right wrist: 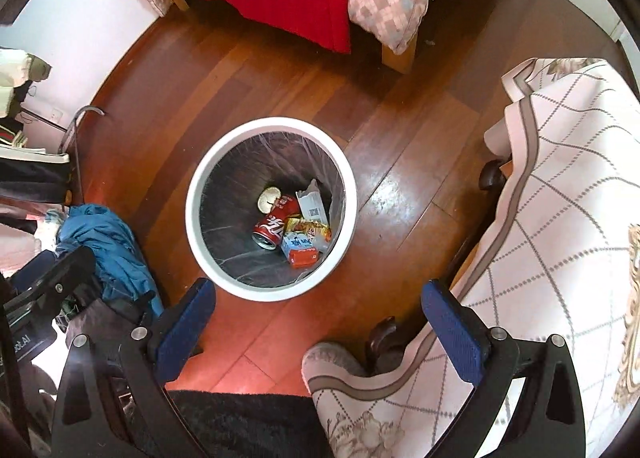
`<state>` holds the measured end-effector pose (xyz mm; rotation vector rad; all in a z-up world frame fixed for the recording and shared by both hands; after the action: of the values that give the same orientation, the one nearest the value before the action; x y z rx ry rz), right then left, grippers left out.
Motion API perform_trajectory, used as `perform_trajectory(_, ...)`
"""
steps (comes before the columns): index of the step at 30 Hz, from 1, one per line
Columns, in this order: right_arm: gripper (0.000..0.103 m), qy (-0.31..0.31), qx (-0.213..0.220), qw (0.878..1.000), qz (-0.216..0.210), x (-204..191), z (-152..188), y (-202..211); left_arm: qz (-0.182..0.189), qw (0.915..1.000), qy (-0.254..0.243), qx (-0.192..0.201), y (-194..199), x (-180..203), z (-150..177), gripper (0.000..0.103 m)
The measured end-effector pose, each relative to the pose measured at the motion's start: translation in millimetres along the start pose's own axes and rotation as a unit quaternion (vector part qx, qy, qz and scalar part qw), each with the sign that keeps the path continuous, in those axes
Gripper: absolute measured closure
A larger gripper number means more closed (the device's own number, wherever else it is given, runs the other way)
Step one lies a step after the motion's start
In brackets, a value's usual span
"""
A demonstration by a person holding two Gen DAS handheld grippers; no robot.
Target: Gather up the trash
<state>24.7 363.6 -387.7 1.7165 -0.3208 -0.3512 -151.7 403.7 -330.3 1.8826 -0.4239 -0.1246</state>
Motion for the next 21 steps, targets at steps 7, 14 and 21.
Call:
perform_trajectory(7, 0.0, -0.02, 0.057, 0.998, -0.028, 15, 14, 71, 0.003, 0.9984, -0.016, 0.054, 63, 18, 0, 0.0)
perform_trajectory(14, 0.0, -0.041, 0.121, 0.99, -0.065, 34, 33, 148, 0.001, 0.993, -0.043, 0.11, 124, 49, 10, 0.0)
perform_trajectory(21, 0.0, -0.093, 0.161, 0.976, -0.116, 83, 60, 208, 0.014, 0.9884, -0.076, 0.131, 151, 99, 24, 0.0)
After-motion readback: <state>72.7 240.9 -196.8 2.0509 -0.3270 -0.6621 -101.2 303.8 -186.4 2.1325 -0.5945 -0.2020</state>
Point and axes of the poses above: each gripper's, at about its wrist camera, not at the fingertips, and y roughly against the way its jaws point, x to its right, z to its underside, the point moved 6 cm from there along -y, roughly the way its jaws point, and after that the axes turned 11 degrees about z, right-handed, at the moved point
